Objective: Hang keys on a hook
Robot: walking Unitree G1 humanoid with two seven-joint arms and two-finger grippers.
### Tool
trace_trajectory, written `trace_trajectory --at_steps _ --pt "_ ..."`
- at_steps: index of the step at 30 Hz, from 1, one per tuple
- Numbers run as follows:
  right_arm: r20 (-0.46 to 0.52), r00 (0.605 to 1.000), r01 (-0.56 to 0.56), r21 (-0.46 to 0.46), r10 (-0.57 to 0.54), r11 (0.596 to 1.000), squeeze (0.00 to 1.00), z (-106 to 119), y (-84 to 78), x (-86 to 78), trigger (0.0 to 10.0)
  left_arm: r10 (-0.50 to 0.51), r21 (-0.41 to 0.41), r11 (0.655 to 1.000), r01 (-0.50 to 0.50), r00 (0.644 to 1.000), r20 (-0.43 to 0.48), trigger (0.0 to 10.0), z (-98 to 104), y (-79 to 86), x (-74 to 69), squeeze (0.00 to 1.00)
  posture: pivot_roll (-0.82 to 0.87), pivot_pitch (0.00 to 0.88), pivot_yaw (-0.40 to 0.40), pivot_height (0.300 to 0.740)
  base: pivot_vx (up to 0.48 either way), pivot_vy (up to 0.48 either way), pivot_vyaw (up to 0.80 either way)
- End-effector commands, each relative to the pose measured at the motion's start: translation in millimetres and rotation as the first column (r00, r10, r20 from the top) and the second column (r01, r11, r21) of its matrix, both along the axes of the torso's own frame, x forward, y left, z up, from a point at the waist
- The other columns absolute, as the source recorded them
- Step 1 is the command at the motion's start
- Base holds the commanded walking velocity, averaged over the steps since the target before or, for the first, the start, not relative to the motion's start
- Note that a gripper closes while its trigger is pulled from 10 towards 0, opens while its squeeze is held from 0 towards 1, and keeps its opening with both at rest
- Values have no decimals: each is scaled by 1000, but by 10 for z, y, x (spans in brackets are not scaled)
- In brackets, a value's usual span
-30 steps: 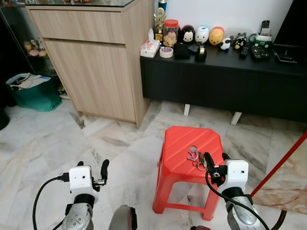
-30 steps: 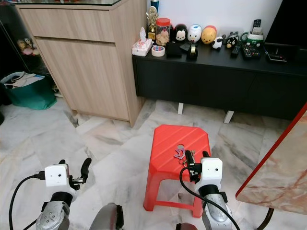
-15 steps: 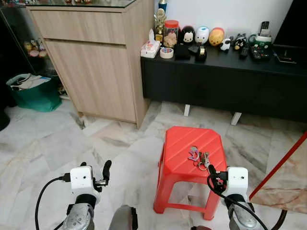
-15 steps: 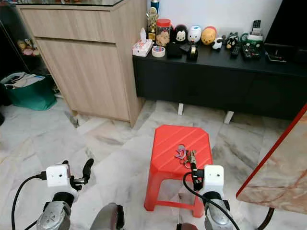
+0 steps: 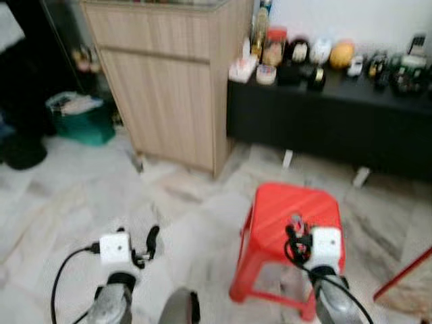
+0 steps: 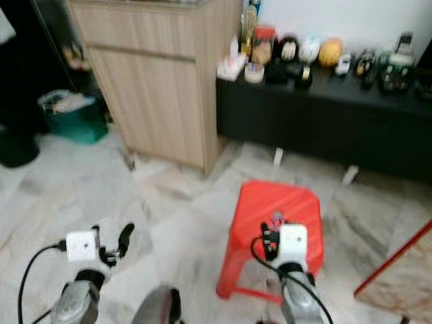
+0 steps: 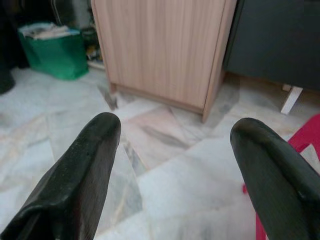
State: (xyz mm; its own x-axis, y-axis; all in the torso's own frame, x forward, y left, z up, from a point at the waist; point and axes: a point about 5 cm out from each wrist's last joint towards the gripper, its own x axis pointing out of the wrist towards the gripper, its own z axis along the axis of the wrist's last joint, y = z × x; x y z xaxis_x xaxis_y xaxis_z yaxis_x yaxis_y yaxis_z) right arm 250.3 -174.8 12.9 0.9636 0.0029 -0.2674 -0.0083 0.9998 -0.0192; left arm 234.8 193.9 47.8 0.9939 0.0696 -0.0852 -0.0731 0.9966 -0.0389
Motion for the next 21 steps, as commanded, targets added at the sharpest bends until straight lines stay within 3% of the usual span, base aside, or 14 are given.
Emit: trace_trajectory --at_steps 1,21 --pt "-27 999 25 -10 -26 1000 0 -58 -86 -70 10000 -25 -11 1000 25 1000 0 10000 2 -71 11 0 10 47 27 633 277 0 0" --pt "-27 998 57 3 -57 998 0 -50 -83 -46 10000 -41 1 999 41 999 -1 10000 2 -78 9 0 11 47 29 633 277 0 0"
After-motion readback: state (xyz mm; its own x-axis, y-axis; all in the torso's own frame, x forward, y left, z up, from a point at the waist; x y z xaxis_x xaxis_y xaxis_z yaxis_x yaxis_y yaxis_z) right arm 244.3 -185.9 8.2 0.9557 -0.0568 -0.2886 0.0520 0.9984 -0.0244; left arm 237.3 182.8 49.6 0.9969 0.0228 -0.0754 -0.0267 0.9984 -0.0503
